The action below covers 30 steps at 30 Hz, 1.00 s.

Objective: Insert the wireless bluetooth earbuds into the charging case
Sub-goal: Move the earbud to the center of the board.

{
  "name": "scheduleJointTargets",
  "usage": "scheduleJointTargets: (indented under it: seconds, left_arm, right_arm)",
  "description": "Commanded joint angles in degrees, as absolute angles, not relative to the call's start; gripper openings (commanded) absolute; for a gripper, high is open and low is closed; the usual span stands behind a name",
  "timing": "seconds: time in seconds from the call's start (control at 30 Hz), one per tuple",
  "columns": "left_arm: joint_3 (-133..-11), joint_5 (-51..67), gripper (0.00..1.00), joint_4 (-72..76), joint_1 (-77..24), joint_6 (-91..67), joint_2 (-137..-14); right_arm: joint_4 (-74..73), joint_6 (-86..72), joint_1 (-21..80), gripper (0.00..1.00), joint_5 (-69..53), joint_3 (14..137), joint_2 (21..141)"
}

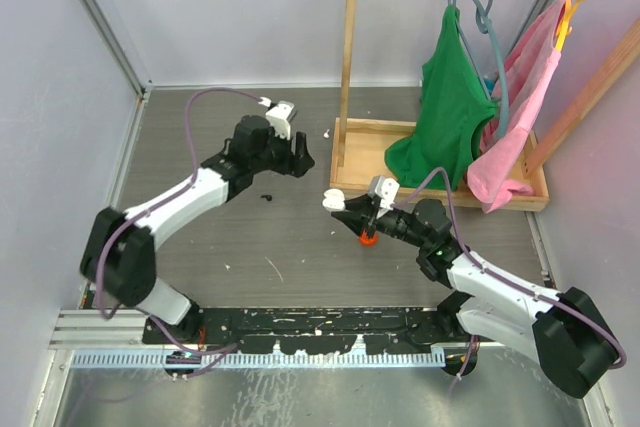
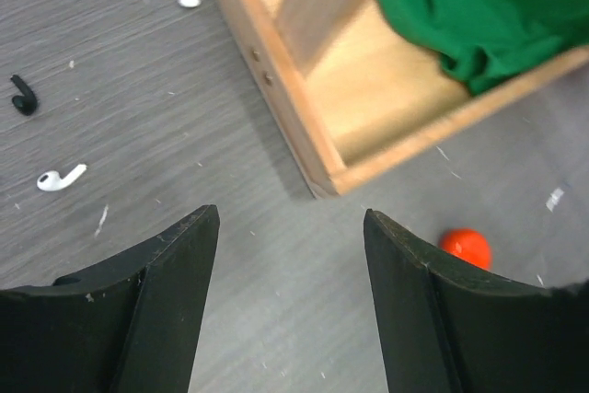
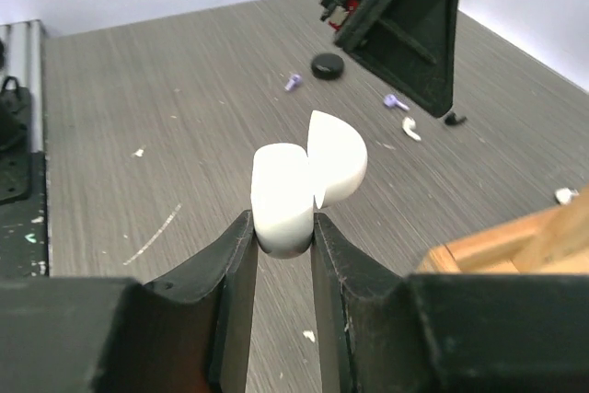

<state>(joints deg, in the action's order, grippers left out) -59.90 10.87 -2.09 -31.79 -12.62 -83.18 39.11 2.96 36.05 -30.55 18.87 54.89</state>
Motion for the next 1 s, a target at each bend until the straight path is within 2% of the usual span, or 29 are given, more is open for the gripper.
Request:
scheduleJointTargets:
  seconds: [0.0,0.17,0.57,0.97]
  left_arm:
    - [-69.1,6.26,0.64,0.65,-29.47,-16.6,-92.68]
    - [-79.41,5.38,0.59,0.93,-28.18,-17.17,-106.37]
    - [-102.91,1.9,0.59,1.43,-27.82,-13.72,-129.87]
    - [-115.14,2.7,0.53,-3.48,-27.93,-14.57,-140.71]
  right_arm:
    - [44.05,4.33,36.29,0.01,-22.24,17.07,53.27]
    - [45.76,5.13,36.14,0.01,-19.39,15.3,52.42]
    - [46.29,6.02,36.13,0.01,-17.01,13.73,51.74]
    - [45.99,6.15,36.09,0.01,-16.26,13.03,51.15]
